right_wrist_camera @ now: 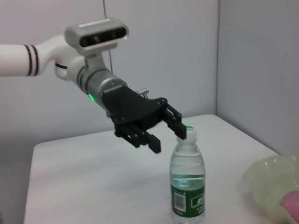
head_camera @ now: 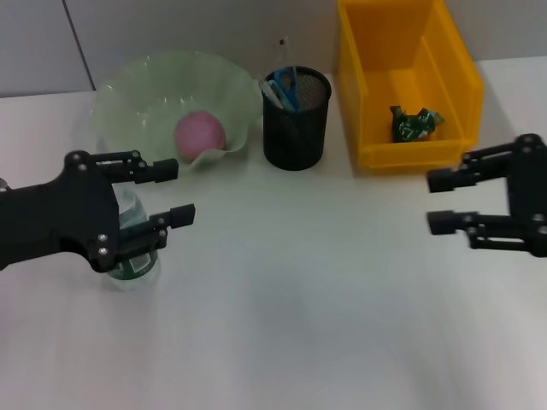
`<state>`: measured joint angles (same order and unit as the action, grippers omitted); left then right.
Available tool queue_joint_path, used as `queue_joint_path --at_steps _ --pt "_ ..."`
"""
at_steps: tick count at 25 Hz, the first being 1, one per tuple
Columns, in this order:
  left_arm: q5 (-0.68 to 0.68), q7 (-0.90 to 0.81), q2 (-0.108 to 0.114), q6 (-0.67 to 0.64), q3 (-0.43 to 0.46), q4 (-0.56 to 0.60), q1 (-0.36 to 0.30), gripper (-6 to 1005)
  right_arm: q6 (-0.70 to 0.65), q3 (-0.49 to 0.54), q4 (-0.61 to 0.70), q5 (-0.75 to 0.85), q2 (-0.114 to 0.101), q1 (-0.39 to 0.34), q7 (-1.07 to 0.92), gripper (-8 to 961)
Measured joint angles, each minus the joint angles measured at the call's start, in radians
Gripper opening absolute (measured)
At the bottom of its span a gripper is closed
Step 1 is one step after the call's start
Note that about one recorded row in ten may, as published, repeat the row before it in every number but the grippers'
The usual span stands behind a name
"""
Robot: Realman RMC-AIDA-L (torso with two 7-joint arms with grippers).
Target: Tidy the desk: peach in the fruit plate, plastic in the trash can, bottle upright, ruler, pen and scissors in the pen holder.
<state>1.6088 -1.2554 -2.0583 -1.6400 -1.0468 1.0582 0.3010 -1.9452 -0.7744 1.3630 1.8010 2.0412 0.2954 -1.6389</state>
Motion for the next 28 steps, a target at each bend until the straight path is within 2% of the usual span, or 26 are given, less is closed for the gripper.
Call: queue_joint_path --at_steps 1,3,8,15,28 --pt "0.006 0.0 -0.001 0.0 -0.003 0.0 0.0 499 0.0 0.0 0.0 0.0 0.0 0.0 0.0 448" --pt "0.033 -0.002 -0.001 -0.001 -0.005 -0.001 0.004 499 -0.07 0.07 -0.002 0.002 -0.003 -0.003 0.031 448" --pt "0.093 -0.018 -0.003 -0.004 -0.013 -0.001 0.017 500 -0.127 0.107 -0.025 0.036 -0.017 -0.009 0.058 447" --pt "0.132 -0.031 -0.003 0.002 -0.034 -0.028 0.042 500 -0.135 0.108 -0.036 0.106 -0.026 0.001 0.064 447" --pt "0.158 -0.023 -0.003 0.029 -0.043 -0.095 0.067 499 -0.07 0.106 -0.108 0.152 -0.02 0.05 0.123 448"
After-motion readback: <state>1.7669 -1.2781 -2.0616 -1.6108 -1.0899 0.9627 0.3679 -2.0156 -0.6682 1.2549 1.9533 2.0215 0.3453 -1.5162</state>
